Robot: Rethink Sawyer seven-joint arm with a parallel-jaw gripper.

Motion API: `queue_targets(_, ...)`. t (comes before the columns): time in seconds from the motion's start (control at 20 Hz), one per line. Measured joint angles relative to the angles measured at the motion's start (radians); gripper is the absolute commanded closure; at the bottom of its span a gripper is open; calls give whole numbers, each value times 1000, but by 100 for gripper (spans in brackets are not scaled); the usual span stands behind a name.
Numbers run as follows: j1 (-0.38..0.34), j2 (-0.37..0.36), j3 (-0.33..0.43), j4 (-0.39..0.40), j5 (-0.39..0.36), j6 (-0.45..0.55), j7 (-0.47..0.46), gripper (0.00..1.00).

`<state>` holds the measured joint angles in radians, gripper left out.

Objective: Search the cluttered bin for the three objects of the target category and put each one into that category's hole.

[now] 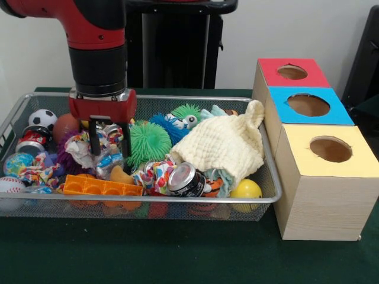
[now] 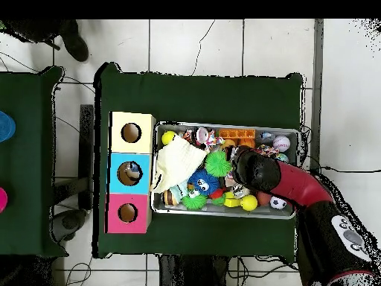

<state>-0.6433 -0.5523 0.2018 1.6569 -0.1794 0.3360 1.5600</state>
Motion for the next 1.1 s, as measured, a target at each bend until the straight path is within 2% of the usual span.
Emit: queue_targets(1.1,4,35,-18,-9,0,-8,0,0)
